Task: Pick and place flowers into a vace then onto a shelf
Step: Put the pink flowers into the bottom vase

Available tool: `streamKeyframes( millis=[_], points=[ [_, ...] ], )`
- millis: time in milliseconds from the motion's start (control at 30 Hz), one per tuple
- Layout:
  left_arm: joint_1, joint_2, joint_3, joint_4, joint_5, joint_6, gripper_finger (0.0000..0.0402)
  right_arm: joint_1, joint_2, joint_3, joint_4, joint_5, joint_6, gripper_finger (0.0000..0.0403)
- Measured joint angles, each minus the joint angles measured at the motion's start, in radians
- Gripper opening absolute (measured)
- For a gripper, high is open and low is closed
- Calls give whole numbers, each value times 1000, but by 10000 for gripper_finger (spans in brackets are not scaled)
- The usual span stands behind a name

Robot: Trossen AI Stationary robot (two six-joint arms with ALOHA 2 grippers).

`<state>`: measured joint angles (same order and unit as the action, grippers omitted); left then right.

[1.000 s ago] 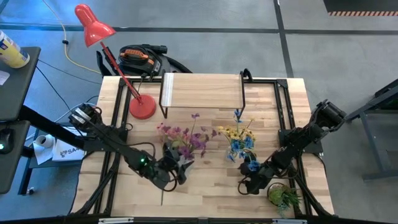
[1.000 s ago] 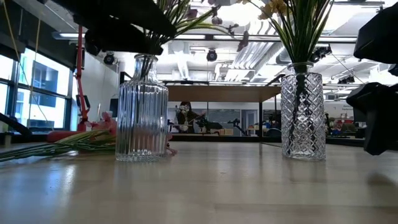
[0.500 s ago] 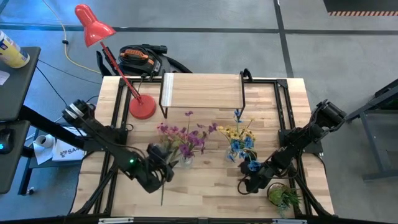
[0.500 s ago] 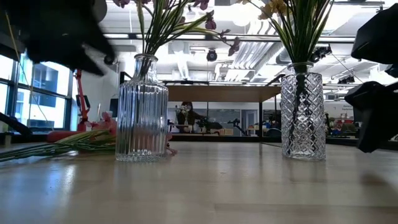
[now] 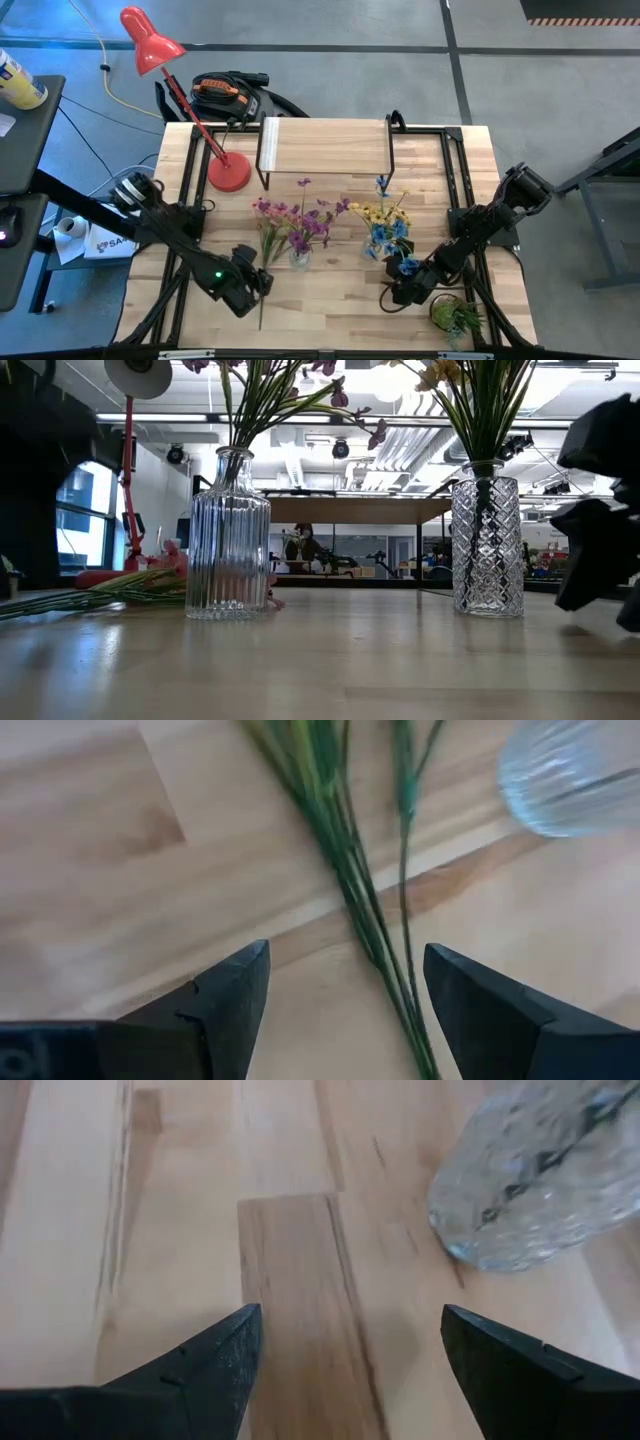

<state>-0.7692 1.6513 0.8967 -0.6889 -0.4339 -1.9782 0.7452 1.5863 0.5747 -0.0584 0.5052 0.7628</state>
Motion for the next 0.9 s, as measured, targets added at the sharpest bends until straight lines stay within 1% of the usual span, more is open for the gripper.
streamKeyframes(
  millis=[67,133,267,433,500,567,667,767,900],
  points=[
    [16,9,-1,-4,7,-16,298,-1,25,0,15,-5,23,299],
    [37,21,1,27,6,-6,299,-1,47,3,22,-6,68,299],
    [69,49,2,62,4,70,298,1,69,4,27,-5,139,299],
    [101,85,7,58,18,93,297,21,72,3,41,40,152,299],
    [101,87,6,50,12,93,287,24,73,3,46,52,153,299],
    [101,93,7,34,11,93,268,24,73,2,49,51,154,299],
    [100,98,6,-6,-2,96,223,24,73,2,52,49,153,299],
    [101,100,2,-39,-21,97,167,24,73,1,53,52,153,299],
    [101,100,0,-74,-33,96,81,24,74,1,54,57,154,299]
  ],
)
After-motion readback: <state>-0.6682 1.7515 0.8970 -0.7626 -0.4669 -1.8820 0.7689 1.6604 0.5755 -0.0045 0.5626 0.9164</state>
